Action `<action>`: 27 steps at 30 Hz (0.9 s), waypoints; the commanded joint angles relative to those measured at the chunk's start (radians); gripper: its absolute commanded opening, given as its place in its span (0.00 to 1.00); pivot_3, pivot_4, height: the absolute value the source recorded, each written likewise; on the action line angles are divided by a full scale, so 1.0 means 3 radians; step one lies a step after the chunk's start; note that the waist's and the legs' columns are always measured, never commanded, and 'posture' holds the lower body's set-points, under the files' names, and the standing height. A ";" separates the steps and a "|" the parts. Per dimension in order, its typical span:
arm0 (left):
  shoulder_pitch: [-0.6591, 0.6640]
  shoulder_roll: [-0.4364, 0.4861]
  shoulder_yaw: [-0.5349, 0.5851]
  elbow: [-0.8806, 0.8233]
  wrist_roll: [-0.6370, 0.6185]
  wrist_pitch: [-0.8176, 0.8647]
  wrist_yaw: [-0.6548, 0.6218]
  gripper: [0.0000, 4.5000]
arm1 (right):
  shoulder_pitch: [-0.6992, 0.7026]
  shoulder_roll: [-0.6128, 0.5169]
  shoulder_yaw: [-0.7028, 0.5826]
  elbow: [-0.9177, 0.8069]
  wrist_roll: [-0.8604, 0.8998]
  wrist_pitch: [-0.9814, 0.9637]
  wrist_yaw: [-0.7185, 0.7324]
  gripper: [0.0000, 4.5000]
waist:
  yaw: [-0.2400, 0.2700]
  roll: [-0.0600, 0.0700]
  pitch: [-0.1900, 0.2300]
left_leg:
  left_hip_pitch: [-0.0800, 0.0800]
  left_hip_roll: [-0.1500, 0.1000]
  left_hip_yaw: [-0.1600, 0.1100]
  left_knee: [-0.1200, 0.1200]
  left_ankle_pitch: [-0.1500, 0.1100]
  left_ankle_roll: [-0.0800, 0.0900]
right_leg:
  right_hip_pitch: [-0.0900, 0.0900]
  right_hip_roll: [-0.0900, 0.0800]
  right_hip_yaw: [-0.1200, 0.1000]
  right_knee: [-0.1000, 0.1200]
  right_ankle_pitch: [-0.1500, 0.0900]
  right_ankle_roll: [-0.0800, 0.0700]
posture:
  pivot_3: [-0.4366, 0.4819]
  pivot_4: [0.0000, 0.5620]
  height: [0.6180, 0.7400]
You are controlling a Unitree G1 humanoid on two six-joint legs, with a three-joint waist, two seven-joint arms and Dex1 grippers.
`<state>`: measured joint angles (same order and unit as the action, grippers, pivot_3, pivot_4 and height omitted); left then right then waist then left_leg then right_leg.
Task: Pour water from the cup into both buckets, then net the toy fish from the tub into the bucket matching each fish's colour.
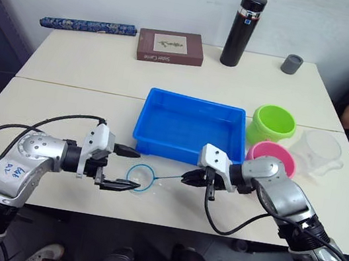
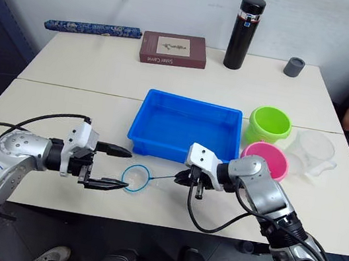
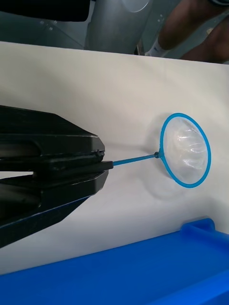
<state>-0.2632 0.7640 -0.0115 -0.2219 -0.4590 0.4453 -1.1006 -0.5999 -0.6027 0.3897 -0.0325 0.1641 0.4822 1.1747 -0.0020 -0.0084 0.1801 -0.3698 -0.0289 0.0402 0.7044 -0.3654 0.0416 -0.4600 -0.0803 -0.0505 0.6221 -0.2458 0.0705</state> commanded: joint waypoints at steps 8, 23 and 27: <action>0.0104 0.0004 0.0070 -0.0186 0.0029 0.0299 0.0372 1.00 | 0.0132 -0.0341 -0.0259 -0.0441 0.0122 0.0272 0.0064 0.92 | 0.0010 0.0000 0.0000 | -0.0001 0.0000 -0.0001 0.0000 0.0000 0.0000 | 0.0000 -0.0001 0.0000 0.0000 0.0000 0.0000 | 0.48 0.27 1.00; 0.1282 -0.0369 0.0715 -0.0682 -0.0033 0.0490 0.1238 1.00 | 0.1500 -0.0823 -0.1274 -0.1498 0.0489 0.0652 -0.0469 0.92 | 0.0019 -0.0001 -0.0001 | 0.0006 0.0002 -0.0003 -0.0006 -0.0001 0.0000 | 0.0004 -0.0003 0.0003 -0.0007 -0.0001 -0.0001 | 0.48 0.27 1.00; 0.1407 -0.0422 0.0704 -0.0655 -0.0020 0.0452 0.1295 1.00 | 0.1613 -0.0836 -0.1293 -0.1504 0.0495 0.0596 -0.0539 0.92 | 0.0019 -0.0001 -0.0001 | 0.0011 0.0001 -0.0003 -0.0006 -0.0001 0.0001 | 0.0009 -0.0006 0.0003 -0.0014 -0.0001 -0.0002 | 0.48 0.27 1.00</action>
<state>0.1446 0.6395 0.1861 -0.3872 -0.4653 0.5985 -0.7162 -0.1256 -0.8435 0.0300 -0.4511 0.2995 0.6766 1.0206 0.0037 -0.0088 0.1798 -0.3652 -0.0285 0.0391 0.7023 -0.3659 0.0419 -0.4558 -0.0819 -0.0496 0.6176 -0.2461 0.0699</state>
